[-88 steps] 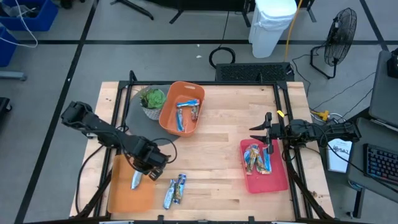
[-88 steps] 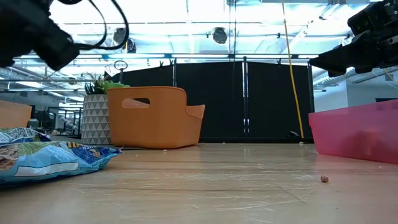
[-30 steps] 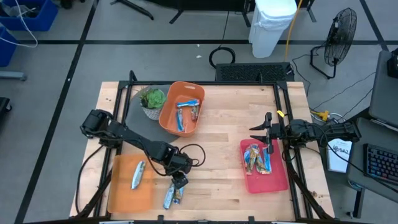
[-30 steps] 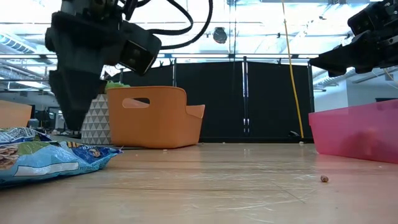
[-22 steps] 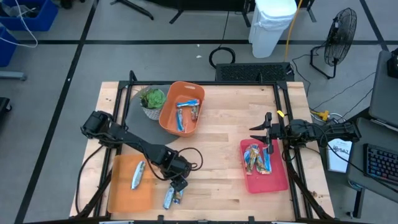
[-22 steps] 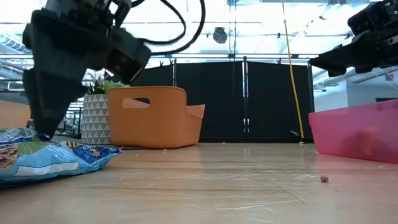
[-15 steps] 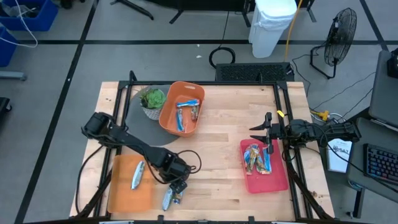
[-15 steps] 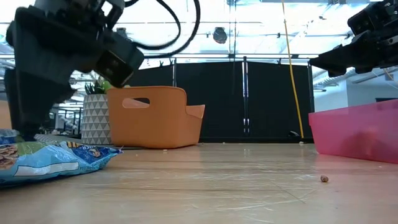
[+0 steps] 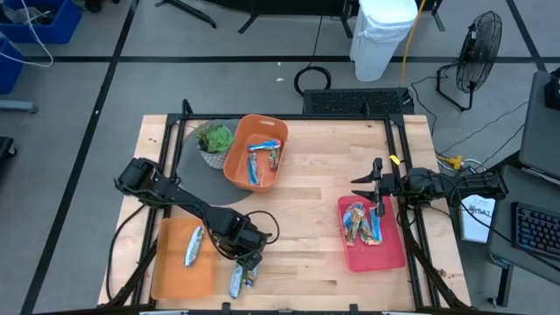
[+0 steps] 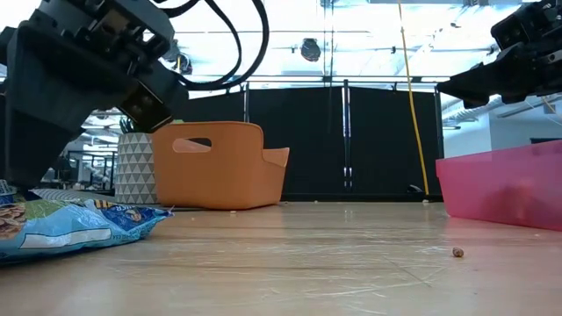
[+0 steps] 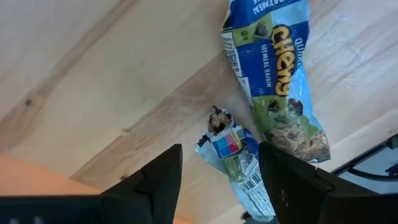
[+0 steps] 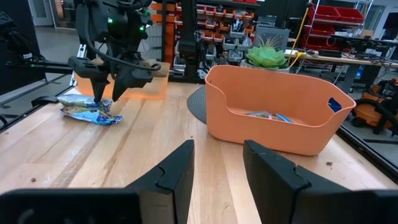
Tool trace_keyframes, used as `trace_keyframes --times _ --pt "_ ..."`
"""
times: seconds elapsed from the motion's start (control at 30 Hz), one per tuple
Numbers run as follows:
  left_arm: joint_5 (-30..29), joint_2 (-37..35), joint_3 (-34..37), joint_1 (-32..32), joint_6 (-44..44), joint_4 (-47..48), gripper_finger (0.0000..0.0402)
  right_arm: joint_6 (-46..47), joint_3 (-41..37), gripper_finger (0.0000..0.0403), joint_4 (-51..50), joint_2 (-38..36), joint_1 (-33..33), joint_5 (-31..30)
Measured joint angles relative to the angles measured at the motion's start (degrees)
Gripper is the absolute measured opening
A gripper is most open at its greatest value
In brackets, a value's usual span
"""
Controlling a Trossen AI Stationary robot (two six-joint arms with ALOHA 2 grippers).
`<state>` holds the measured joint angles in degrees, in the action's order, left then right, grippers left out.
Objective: Pick and place Granola Bars by type
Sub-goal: Put the blue granola bar into the light orange bin
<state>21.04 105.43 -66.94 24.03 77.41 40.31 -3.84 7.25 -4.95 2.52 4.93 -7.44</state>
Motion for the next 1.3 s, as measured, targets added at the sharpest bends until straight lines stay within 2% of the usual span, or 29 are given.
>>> trace_keyframes --times 0.63,0.83,0.97,1.13,1.3 --pt "2.2 1.3 0.0 0.2 6.3 0.1 0.021 0.0 0.0 0.013 0.0 0.0 0.0 0.0" --pt "2.9 2.2 0.0 0.1 6.3 -1.2 0.0152 0.0 0.0 0.013 0.0 0.0 0.0 0.0" --pt "2.8 2.2 0.0 -0.2 5.3 -3.5 0.0094 0.0 0.0 0.013 0.0 0.0 0.0 0.0" --pt "2.2 2.2 0.0 -0.2 0.1 -6.5 0.0018 0.0 0.0 0.013 0.0 0.0 0.0 0.0" --pt "-0.3 1.9 0.0 -0.2 -4.2 -7.1 0.0013 0.0 0.0 0.013 0.0 0.0 0.0 0.0"
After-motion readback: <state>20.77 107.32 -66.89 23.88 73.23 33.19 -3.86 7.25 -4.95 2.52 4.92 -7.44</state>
